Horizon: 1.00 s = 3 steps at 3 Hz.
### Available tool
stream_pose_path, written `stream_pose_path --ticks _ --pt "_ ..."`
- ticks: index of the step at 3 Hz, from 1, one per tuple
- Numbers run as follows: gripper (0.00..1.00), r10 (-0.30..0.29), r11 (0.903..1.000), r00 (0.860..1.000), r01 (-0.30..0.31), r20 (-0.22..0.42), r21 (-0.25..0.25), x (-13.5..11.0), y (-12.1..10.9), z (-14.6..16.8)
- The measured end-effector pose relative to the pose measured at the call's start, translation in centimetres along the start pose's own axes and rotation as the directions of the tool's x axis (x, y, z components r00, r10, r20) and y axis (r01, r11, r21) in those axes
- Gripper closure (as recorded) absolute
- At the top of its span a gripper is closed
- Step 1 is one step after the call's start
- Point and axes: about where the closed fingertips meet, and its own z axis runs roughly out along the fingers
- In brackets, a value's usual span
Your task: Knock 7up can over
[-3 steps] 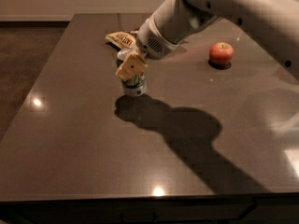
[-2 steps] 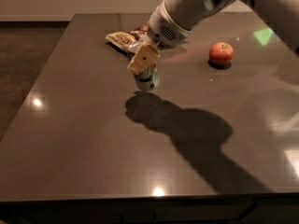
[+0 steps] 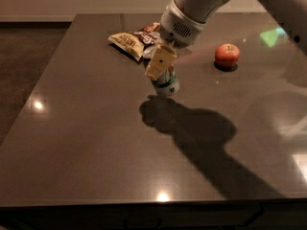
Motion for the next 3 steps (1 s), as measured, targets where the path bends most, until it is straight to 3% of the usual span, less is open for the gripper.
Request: stream_pose_path --ticks 1,3 --pt "1.00 -0.024 0.9990 0.997 0.021 -0.078 -0.038 1.1 0.5 0.3" --pt "1.00 -0.044 0.9972 0.984 0.033 -0.171 -0.067 2.2 0.6 1.2"
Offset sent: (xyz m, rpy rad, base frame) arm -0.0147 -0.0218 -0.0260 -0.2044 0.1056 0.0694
